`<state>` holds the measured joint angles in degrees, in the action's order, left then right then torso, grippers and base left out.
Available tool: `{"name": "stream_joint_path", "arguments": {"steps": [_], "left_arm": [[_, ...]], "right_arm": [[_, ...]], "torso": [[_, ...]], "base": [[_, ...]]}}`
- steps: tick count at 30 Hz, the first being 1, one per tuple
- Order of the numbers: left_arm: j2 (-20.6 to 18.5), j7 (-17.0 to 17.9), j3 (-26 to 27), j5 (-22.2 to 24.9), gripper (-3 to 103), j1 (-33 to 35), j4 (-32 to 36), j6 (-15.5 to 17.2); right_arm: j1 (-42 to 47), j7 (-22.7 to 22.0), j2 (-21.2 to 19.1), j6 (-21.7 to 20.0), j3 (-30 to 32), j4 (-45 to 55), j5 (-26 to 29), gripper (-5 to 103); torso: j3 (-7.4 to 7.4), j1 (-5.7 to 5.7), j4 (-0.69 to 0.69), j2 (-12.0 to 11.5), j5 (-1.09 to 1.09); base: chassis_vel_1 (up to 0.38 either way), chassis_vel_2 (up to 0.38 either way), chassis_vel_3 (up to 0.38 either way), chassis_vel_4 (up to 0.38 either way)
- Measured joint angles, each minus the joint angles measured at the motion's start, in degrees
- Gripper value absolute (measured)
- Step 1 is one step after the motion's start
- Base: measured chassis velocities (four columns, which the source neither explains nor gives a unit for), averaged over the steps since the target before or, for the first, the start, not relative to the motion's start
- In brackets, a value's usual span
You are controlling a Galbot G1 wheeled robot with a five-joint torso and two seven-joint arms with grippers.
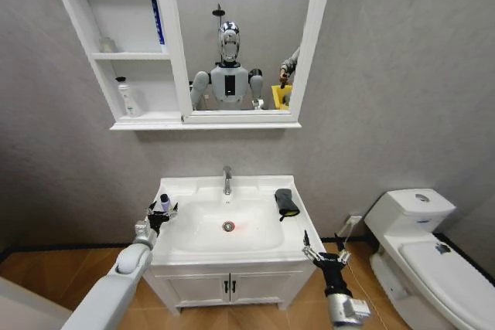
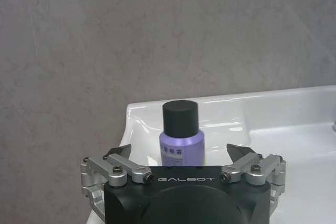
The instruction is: Move facial cleanser and shampoo from washbasin to cabinet, then wipe washbasin with towel.
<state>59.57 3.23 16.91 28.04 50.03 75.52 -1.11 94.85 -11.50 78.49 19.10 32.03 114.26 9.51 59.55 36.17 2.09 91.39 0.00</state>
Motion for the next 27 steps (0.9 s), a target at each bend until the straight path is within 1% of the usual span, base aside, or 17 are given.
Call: {"name": "stream_joint_path", "arguments": {"steps": [2,3,4,5,6,7,8,9,11,12,15,19,22,23,24,26,27], "left_arm": [[0.20,-0.73,-0.07,0.16,98,-1.13,-2.02,-0.09],[0.32,-1.04,-0.08,0.22,94,-1.73,-3.15,-0.16],[0.43,-1.53,-0.08,0.35,84,-2.33,-4.22,-0.25],[0.43,-1.53,-0.08,0.35,84,-2.33,-4.22,-0.25],[0.43,-1.88,-0.08,0.49,78,-2.63,-4.64,-0.31],[0.43,-2.05,-0.08,0.56,78,-2.68,-4.69,-0.33],[0.31,-2.69,-0.13,0.85,73,-2.71,-4.68,-0.38],[0.31,-2.69,-0.13,0.85,73,-2.71,-4.68,-0.38],[0.03,-3.25,-0.15,1.13,61,-2.38,-3.83,-0.37],[0.03,-3.25,-0.15,1.13,61,-2.38,-3.83,-0.37],[-1.02,-4.16,0.21,3.59,45,-0.79,0.11,0.50],[-2.40,-4.16,1.18,5.01,42,0.55,3.96,1.54],[-5.53,-3.31,3.64,7.26,42,3.69,10.44,3.93],[-5.53,-3.31,3.64,7.26,42,3.69,10.44,3.93],[-6.55,-3.13,4.36,7.92,42,4.54,12.14,4.67],[-10.80,-1.52,6.86,10.66,42,6.12,18.46,7.58],[-10.80,-1.52,6.86,10.66,42,6.12,18.46,7.58]], "right_arm": [[0.00,-0.07,-0.08,0.01,0.30,-0.16,0.08,100],[0.00,-0.11,-0.11,0.01,0.43,-0.20,0.13,100],[-0.03,-0.13,-0.12,0.01,0.53,-0.21,0.17,100],[-0.03,-0.13,-0.12,0.01,0.53,-0.21,0.17,100],[-0.06,-0.15,-0.12,0.01,0.55,-0.21,0.18,100],[-0.09,-0.15,-0.12,0.01,0.55,-0.21,0.18,100],[-0.26,-0.16,-0.06,-0.03,0.53,-0.24,0.18,100],[-0.26,-0.16,-0.06,-0.03,0.53,-0.24,0.18,100],[-0.60,-0.16,0.05,-0.19,0.33,-0.34,0.12,100],[-0.60,-0.16,0.05,-0.19,0.33,-0.34,0.12,100],[-1.06,-0.16,0.11,-0.64,0.12,-0.35,0.03,100],[-1.20,-0.20,0.05,-0.80,0.12,-0.35,0.05,100],[-1.17,-0.32,-0.08,-0.82,0.16,-0.46,0.12,100],[-1.17,-0.32,-0.08,-0.82,0.16,-0.46,0.12,100],[-1.13,-0.33,-0.11,-0.82,0.17,-0.46,0.16,100],[-1.12,-0.35,-0.27,-0.84,0.18,-0.45,0.43,100],[-1.12,-0.35,-0.27,-0.84,0.18,-0.45,0.43,100]], "torso": [[0.00,0.00,0.00,0.00,0.00],[0.00,0.00,0.00,0.00,0.00],[0.00,0.00,0.00,0.00,0.00],[0.00,0.00,0.00,0.00,0.00],[0.00,0.00,0.00,0.00,0.00],[0.00,0.00,0.01,0.00,0.00],[0.00,0.00,0.00,0.00,0.00],[0.00,0.00,0.00,0.00,0.00],[0.00,0.00,0.01,0.00,0.00],[0.00,0.00,0.01,0.00,0.00],[0.00,0.00,0.01,0.00,-0.01],[0.00,0.00,0.00,0.00,-0.01],[0.00,0.00,0.01,0.00,0.00],[0.00,0.00,0.01,0.00,0.00],[0.00,0.00,0.02,0.00,-0.03],[0.00,0.00,0.02,0.00,-0.01],[0.00,0.00,0.02,0.00,-0.01]], "base": [[0.000,0.000,0.000,0.000],[0.000,0.000,0.000,0.000],[0.000,0.000,0.000,0.000],[0.000,0.000,0.000,0.000],[0.000,0.000,0.000,0.000],[0.000,0.000,0.000,0.000],[0.000,0.000,0.000,0.000],[0.000,0.000,0.000,0.000],[0.000,0.000,0.000,0.000],[0.000,0.000,0.000,0.000],[0.000,0.000,0.000,0.000],[0.000,0.000,0.000,0.000],[0.000,0.000,0.000,0.000],[0.000,0.000,0.000,0.000],[0.000,0.000,0.000,0.000],[0.000,0.000,0.000,0.000],[0.000,0.000,0.000,0.000]]}}
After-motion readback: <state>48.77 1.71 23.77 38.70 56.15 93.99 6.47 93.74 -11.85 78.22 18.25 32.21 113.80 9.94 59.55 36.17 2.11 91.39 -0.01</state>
